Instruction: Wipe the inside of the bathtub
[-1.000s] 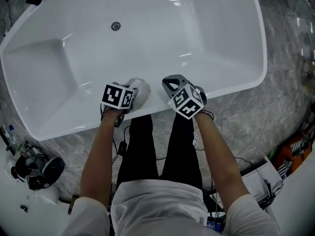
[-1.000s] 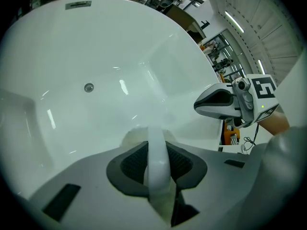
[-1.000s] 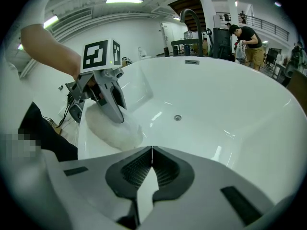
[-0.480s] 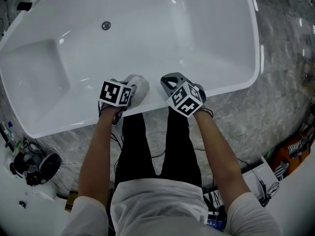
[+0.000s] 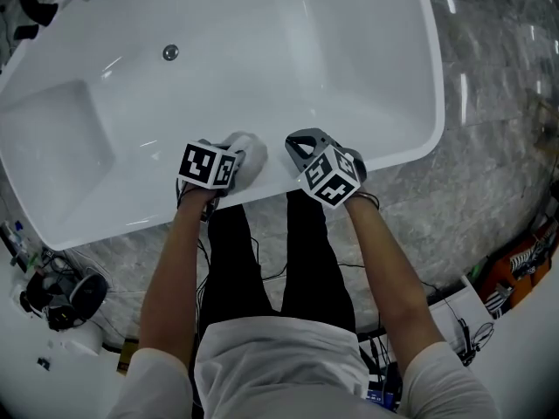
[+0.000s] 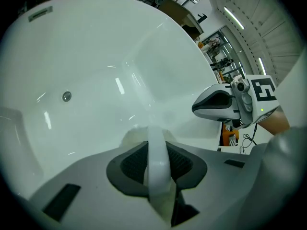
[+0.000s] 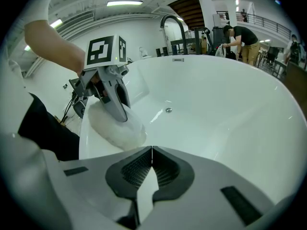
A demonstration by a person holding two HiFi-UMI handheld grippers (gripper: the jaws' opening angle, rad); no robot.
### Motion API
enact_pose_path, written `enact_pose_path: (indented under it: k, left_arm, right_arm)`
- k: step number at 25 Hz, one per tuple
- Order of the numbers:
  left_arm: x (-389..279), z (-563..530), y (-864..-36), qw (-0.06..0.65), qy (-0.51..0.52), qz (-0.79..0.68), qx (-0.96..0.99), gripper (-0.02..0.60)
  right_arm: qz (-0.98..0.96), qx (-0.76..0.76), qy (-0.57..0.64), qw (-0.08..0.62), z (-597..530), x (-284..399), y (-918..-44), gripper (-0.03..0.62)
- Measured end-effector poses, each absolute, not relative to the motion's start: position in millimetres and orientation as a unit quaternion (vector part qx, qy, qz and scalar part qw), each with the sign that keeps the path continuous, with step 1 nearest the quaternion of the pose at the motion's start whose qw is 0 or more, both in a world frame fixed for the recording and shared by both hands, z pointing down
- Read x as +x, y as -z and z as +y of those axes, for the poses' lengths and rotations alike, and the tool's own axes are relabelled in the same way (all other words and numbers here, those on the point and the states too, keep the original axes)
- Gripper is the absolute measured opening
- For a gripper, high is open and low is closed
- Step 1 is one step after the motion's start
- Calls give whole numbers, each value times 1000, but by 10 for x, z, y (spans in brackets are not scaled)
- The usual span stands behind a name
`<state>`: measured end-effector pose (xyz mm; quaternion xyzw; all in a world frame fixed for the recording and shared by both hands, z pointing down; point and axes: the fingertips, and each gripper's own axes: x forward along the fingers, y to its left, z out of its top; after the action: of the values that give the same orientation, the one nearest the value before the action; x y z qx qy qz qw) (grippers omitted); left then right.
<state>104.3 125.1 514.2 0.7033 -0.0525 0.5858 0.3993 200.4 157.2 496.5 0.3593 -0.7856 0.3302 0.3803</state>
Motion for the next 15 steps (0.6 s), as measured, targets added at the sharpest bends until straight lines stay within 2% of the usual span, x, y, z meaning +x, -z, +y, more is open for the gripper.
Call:
enact_pose_path:
  k: [15]
  left_arm:
    - [2162, 1610, -5178, 390, -584, -28, 711, 98]
  right_arm:
    - [-766, 402, -330, 378, 1867, 3176, -5014, 18]
